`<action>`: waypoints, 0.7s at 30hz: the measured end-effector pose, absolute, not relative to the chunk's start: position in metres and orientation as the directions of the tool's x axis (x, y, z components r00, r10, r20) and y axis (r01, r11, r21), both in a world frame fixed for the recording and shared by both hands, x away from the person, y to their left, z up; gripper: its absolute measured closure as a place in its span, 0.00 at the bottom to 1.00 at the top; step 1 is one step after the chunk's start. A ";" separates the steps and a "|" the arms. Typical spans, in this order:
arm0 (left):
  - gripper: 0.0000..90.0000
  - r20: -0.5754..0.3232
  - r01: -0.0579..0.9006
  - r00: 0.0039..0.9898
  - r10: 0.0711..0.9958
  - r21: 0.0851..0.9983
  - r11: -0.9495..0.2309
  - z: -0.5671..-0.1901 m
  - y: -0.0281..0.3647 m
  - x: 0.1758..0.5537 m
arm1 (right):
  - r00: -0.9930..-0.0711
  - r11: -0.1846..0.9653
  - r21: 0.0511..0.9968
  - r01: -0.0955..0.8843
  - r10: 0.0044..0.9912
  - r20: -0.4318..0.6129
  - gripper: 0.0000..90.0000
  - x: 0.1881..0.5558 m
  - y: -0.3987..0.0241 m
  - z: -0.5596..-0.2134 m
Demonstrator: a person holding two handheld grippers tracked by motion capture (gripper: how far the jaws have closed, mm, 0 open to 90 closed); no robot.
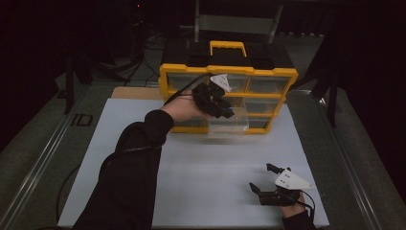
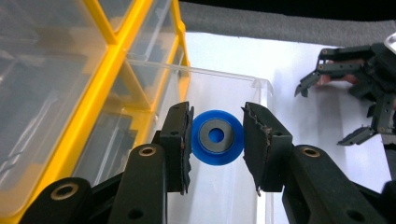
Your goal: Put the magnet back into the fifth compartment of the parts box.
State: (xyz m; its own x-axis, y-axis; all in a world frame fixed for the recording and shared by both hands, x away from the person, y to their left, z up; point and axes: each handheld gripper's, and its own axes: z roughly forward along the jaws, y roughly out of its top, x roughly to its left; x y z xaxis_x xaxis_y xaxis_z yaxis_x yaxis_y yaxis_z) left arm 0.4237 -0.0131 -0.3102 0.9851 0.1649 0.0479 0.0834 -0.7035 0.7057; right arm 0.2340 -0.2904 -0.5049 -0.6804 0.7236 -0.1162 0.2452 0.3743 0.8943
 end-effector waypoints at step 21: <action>0.68 0.083 0.094 0.977 0.194 0.651 -0.754 -0.311 -0.018 0.429 | -0.686 0.380 0.891 0.248 0.718 -0.116 0.09 0.234 -0.290 -0.505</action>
